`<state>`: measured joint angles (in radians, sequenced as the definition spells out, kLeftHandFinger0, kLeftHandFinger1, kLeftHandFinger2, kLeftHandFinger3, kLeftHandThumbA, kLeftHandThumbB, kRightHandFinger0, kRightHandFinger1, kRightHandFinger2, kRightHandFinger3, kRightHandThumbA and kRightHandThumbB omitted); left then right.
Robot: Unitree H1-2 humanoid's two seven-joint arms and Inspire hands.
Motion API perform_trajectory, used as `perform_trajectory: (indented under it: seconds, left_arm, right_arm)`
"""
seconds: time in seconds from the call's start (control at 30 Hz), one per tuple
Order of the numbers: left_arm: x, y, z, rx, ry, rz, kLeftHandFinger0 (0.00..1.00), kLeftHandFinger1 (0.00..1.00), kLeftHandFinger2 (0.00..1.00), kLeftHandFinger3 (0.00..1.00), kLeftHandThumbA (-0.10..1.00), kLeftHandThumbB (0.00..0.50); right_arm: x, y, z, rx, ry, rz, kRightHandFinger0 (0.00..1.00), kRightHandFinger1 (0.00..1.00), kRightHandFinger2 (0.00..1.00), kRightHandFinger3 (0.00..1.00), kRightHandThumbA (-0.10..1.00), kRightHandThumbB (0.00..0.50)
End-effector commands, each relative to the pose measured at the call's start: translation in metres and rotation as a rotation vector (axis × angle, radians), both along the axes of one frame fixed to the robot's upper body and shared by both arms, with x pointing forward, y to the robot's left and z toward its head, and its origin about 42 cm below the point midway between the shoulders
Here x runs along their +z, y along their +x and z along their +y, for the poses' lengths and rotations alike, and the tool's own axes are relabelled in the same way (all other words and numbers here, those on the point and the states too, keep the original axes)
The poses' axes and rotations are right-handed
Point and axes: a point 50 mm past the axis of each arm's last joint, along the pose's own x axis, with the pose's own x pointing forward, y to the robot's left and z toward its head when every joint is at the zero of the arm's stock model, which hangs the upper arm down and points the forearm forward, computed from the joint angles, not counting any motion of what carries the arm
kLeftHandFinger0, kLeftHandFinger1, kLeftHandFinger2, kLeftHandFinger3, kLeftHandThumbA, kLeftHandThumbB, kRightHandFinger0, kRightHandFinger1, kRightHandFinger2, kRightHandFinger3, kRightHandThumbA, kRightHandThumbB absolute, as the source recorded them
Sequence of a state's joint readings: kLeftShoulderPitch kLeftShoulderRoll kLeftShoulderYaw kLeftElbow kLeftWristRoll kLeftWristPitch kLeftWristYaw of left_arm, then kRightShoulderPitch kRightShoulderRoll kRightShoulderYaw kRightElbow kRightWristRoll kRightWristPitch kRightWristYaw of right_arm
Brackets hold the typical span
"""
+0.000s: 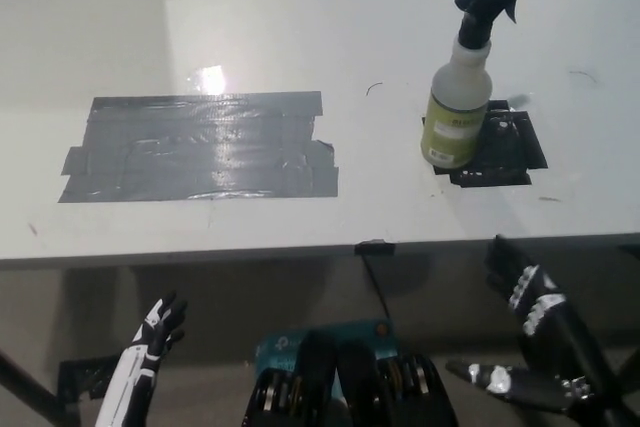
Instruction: A person hands a spray bottle to the robot which it grabs with its right hand and places on the black spot infront of it on the table
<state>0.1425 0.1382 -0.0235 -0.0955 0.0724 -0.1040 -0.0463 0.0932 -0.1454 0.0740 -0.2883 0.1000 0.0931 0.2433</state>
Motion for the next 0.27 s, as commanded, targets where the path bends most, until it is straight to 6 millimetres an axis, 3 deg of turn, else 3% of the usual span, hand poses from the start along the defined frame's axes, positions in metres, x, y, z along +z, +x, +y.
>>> perform_trajectory:
  seconds: [0.0, 0.13, 0.17, 0.23]
  left_arm:
    - [0.011, 0.006, 0.003, -0.019, 0.02, -0.051, 1.0, 1.0, 1.0, 1.0, 1.0, 0.031]
    - [0.01, 0.007, 0.002, -0.018, 0.012, -0.041, 1.0, 1.0, 1.0, 1.0, 1.0, 0.054]
    - [0.01, 0.009, 0.002, -0.02, 0.02, -0.048, 1.0, 1.0, 1.0, 1.0, 1.0, 0.03]
    - [0.008, 0.006, 0.002, -0.017, 0.017, -0.044, 1.0, 1.0, 1.0, 1.0, 1.0, 0.042]
  right_arm:
    - [-0.007, 0.009, -0.001, 0.01, -0.067, -0.042, 1.0, 1.0, 1.0, 1.0, 1.0, 0.413]
    - [-0.014, 0.011, -0.004, 0.019, -0.096, -0.015, 1.0, 1.0, 1.0, 1.0, 1.0, 0.392]
    - [-0.015, 0.012, -0.005, 0.021, -0.103, -0.012, 1.0, 1.0, 1.0, 1.0, 1.0, 0.373]
    - [-0.018, 0.009, -0.006, 0.013, -0.097, 0.015, 1.0, 1.0, 1.0, 1.0, 1.0, 0.394]
